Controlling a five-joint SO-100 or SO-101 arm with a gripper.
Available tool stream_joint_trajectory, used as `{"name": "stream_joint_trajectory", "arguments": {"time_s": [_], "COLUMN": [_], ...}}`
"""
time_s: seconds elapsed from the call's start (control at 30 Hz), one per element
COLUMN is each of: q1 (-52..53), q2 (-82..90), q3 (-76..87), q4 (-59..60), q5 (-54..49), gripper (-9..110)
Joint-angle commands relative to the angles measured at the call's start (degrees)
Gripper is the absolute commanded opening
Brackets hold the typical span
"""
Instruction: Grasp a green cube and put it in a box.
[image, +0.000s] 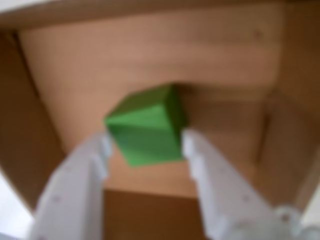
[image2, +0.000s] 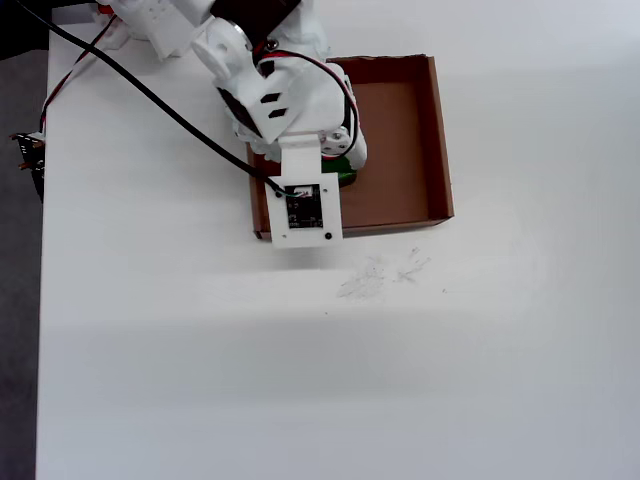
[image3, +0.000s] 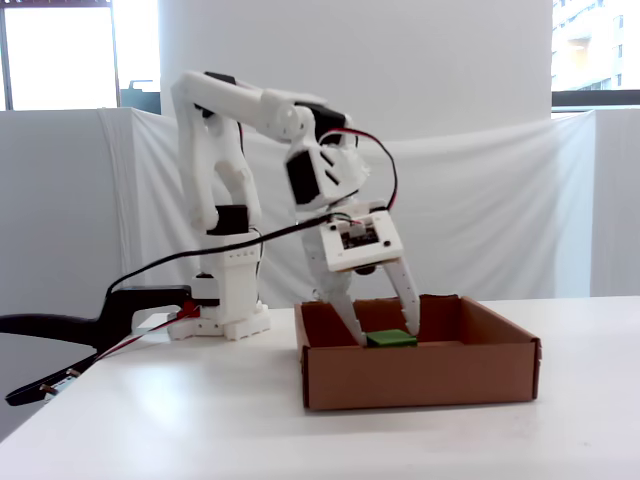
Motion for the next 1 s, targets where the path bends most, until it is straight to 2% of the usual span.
{"name": "stream_joint_trajectory", "arguments": {"time_s": [0.0, 0.4, 0.53, 0.97], "q1": [2.11, 15.91, 21.62, 33.84], "q2": [2.90, 14.41, 18.46, 42.63], "q3": [-3.87, -13.36, -13.54, 15.12], "q4": [4.31, 25.05, 27.07, 25.14], "q5": [-1.05, -10.55, -15.12, -26.89], "gripper": [19, 19, 19, 19]}}
